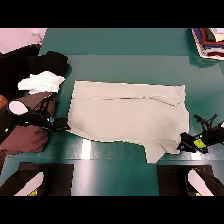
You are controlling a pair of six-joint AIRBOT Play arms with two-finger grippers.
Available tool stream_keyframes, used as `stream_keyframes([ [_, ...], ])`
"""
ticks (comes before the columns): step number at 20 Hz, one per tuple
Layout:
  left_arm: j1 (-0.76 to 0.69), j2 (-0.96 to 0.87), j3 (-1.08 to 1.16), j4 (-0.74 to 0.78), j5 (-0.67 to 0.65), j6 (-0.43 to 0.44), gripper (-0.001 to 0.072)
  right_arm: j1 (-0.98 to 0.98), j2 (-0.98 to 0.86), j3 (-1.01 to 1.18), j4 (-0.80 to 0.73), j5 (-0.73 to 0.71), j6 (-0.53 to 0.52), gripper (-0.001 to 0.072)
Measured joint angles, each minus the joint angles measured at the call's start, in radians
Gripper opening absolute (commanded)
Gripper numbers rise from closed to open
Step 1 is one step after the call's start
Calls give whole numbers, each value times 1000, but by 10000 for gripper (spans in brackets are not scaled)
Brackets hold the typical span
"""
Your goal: Fold the shirts.
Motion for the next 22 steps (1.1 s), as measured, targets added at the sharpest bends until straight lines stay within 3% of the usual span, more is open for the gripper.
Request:
stream_keyframes([
  [7, 0, 285, 48, -23, -217, -136, 19, 41, 155, 225, -101, 146, 4, 8],
  [11, 0, 306, 144, -29, -203, -171, 19, 50, 132, 381, -122, 154, 14, 8],
  [14, 0, 196, 180, -6, -92, -156, 20, 92, 2, 498, -129, 84, 8, 9],
  [22, -1, -348, 390, 3, 160, -59, 22, 221, -507, 875, -132, -132, -5, 11],
])
